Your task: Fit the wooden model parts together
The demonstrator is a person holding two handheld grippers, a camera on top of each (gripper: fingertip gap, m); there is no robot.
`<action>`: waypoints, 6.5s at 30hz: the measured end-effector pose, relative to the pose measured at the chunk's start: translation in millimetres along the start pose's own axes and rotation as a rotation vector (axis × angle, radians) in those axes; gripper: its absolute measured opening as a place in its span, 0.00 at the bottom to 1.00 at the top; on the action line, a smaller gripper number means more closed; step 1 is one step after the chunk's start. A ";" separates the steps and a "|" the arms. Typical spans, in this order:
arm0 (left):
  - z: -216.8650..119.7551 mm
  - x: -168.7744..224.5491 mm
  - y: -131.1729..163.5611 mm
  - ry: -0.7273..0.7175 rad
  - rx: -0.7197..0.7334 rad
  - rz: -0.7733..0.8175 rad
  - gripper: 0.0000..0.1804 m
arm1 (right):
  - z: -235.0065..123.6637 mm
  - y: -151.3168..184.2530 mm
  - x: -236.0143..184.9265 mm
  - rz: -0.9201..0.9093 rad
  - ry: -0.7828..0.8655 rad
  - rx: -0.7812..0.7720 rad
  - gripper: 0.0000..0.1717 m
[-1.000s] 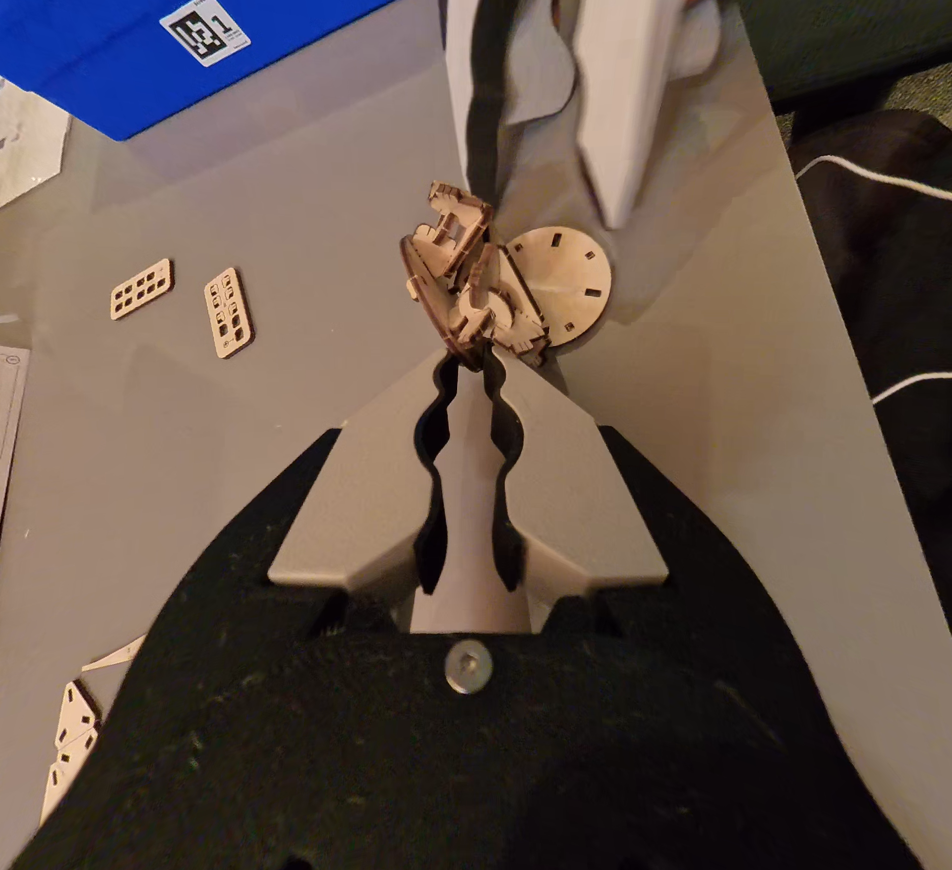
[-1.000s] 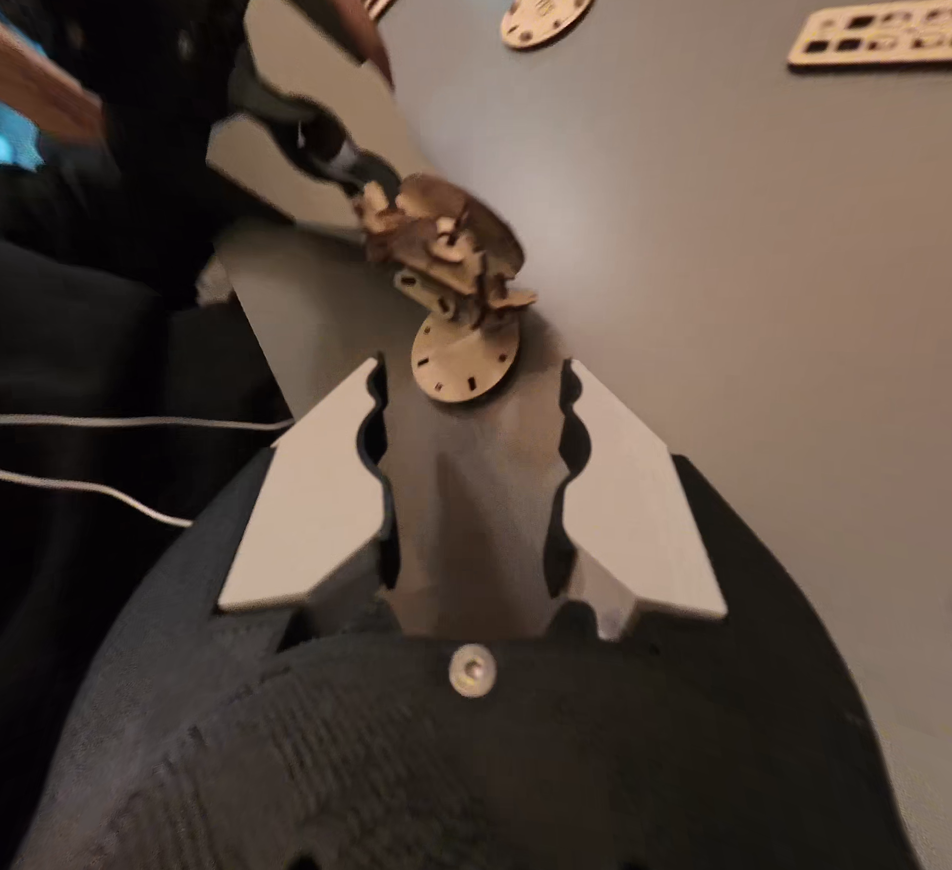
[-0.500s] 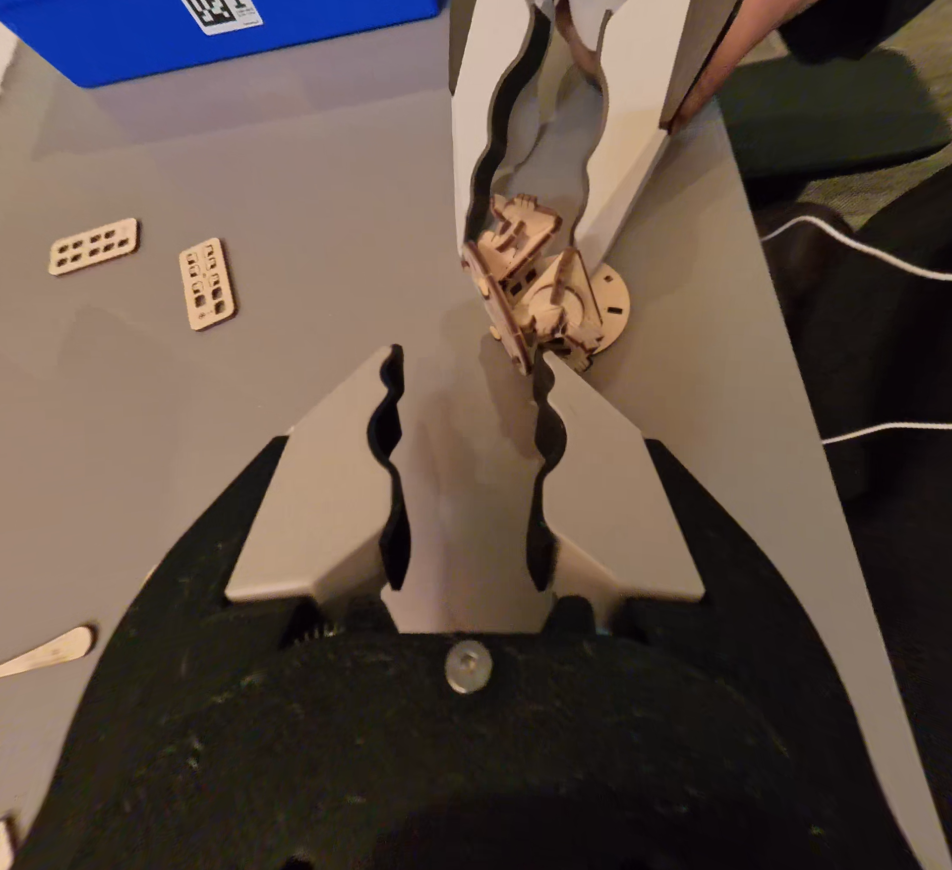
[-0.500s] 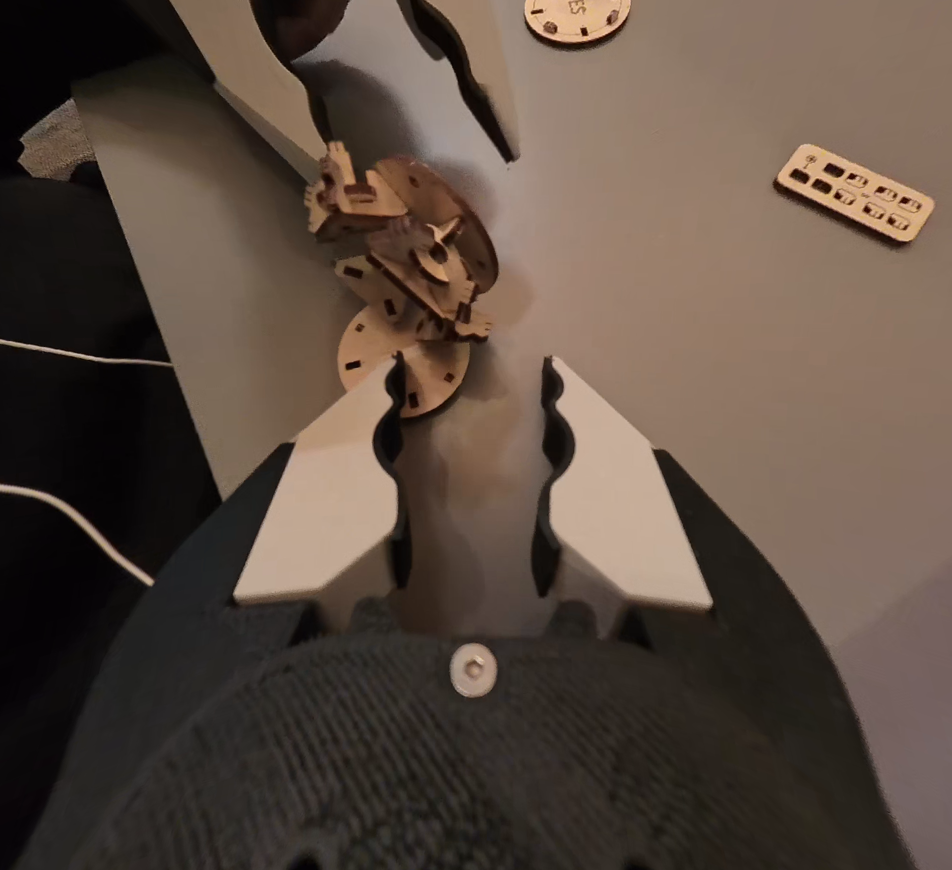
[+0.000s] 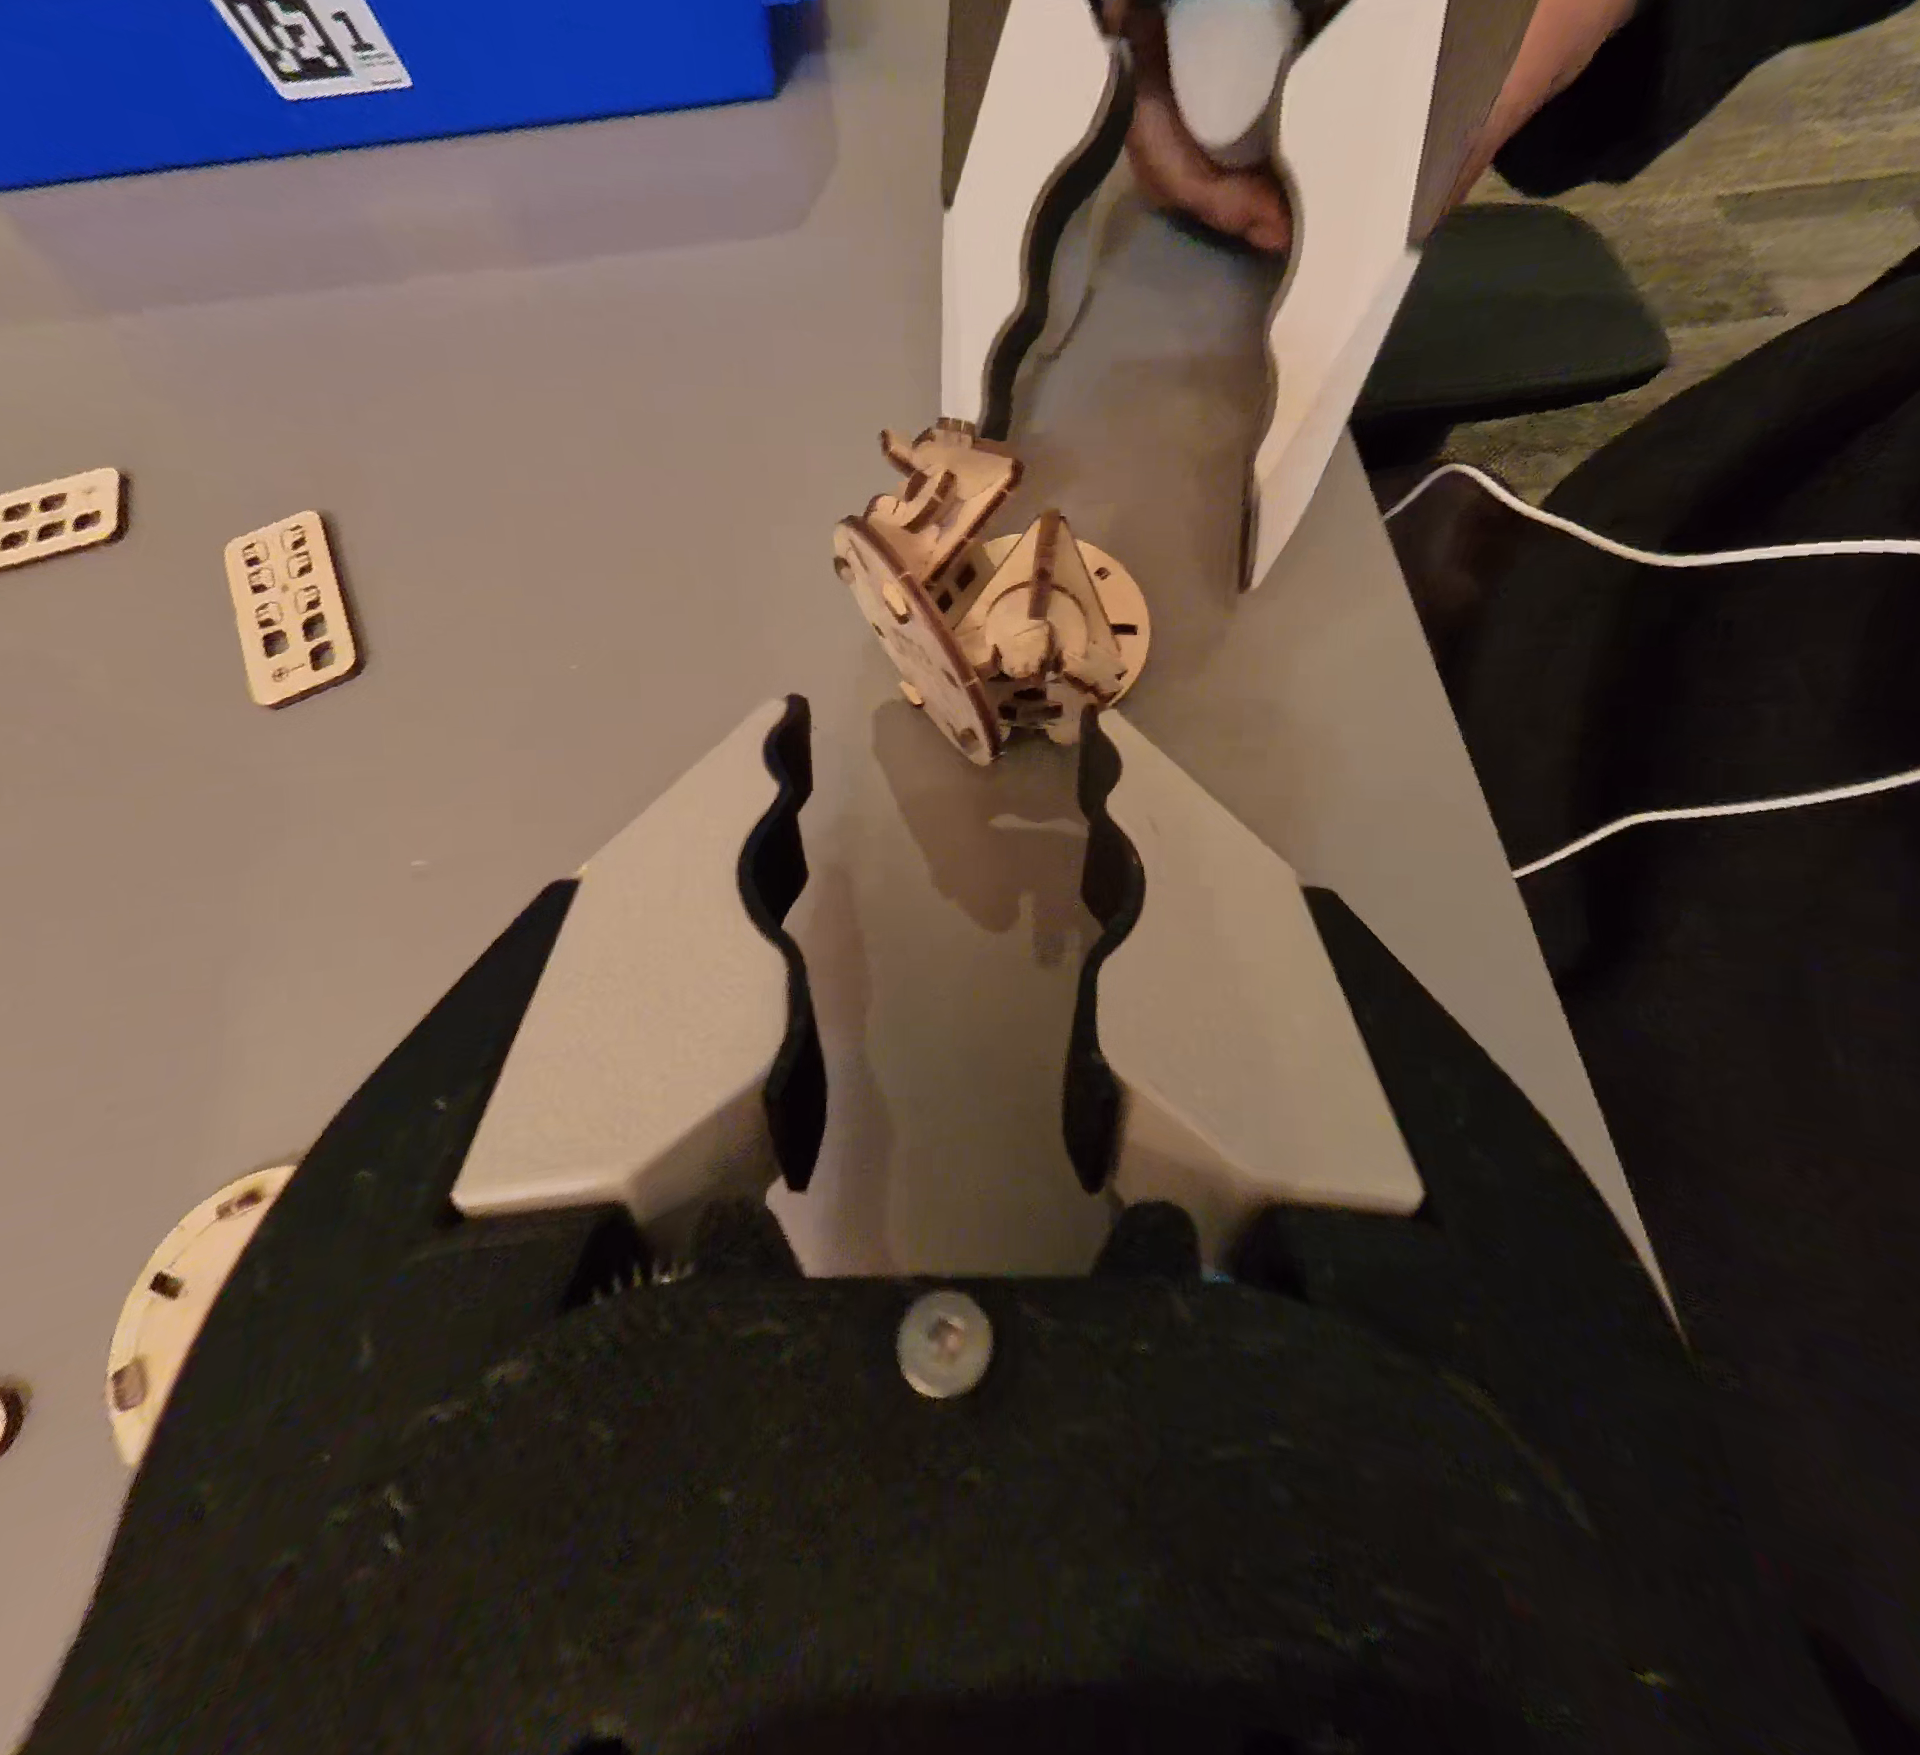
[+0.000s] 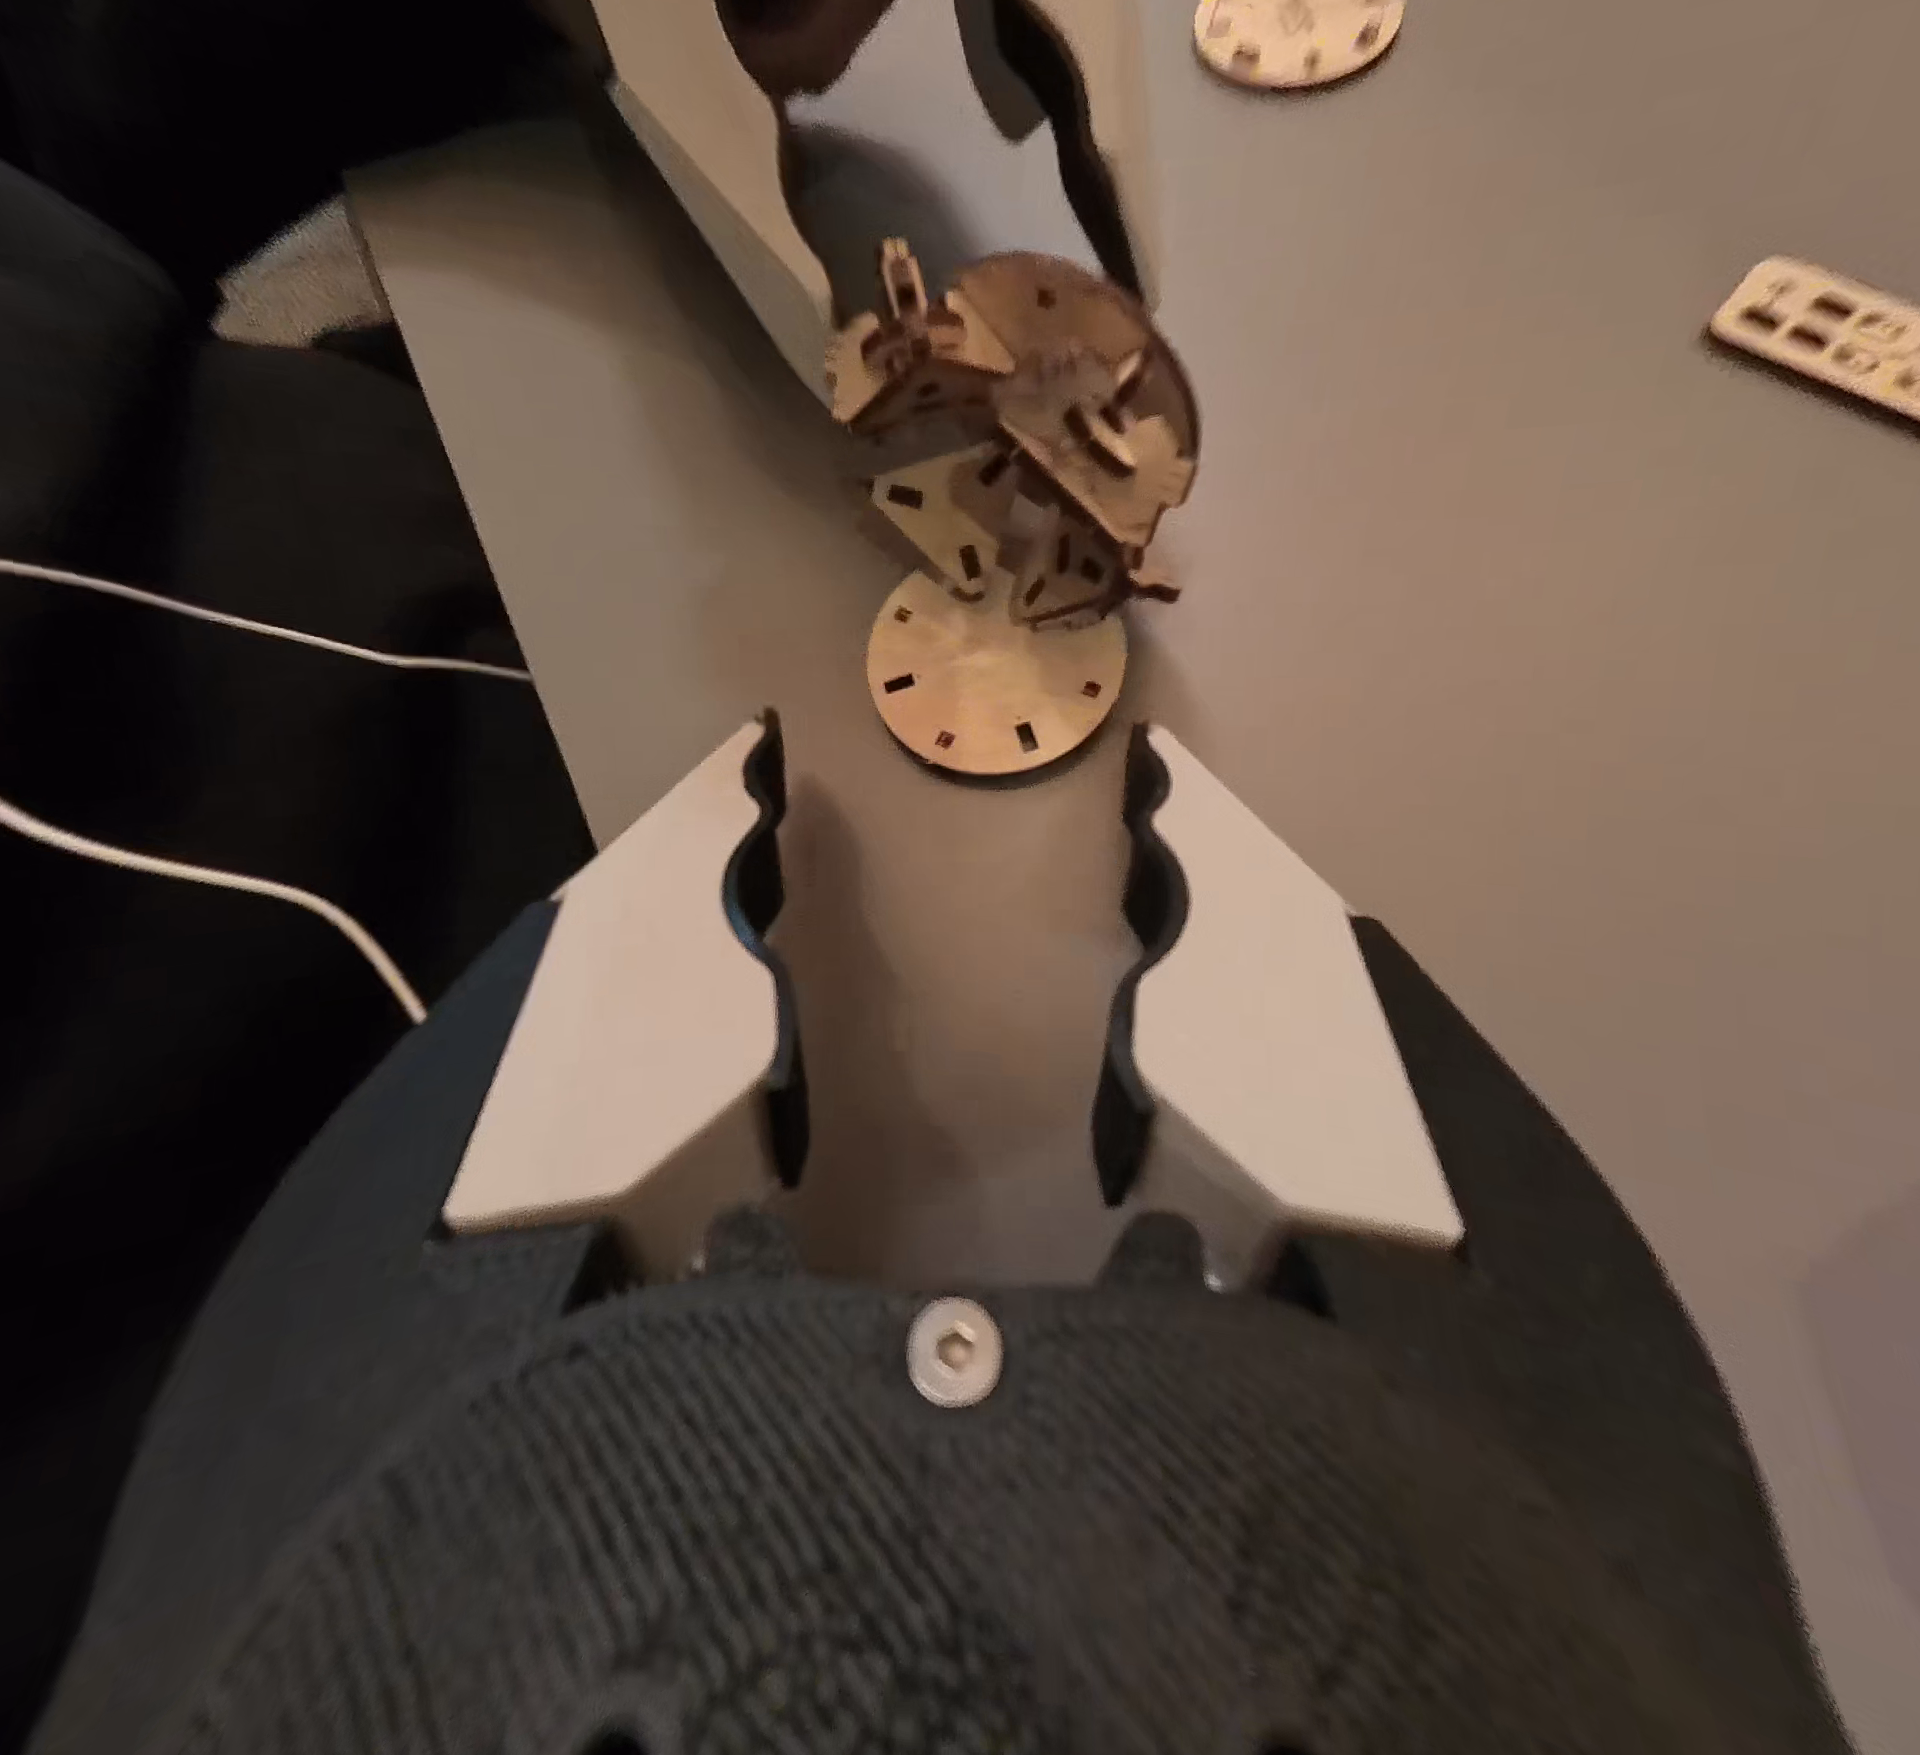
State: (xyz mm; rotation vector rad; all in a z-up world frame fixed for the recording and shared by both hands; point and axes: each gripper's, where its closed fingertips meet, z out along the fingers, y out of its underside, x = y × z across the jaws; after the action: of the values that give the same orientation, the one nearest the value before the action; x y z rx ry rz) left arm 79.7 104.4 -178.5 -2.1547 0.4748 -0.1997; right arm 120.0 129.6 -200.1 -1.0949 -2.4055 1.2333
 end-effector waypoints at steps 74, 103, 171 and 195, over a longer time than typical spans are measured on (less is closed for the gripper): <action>-11.5 -44.5 19.0 -0.208 0.016 -0.229 0.36 | 32.9 -53.4 30.5 -0.003 -0.134 0.088 0.35; -8.1 -23.0 12.9 -0.005 0.040 -0.214 0.18 | 34.9 -52.8 27.9 0.050 -0.224 0.062 0.23; -3.9 -17.0 15.8 0.130 0.044 -0.472 0.17 | 34.9 -50.9 31.3 0.025 -0.154 0.065 0.20; -9.4 -17.2 22.1 0.132 0.038 -0.530 0.10 | 35.0 -50.9 31.4 0.026 -0.154 0.065 0.20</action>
State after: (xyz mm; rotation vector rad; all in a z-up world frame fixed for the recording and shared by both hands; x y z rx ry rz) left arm 55.3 92.7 -190.3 -2.1983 -0.0390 -0.6404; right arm 54.4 111.8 -186.7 -1.0518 -2.4489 1.4430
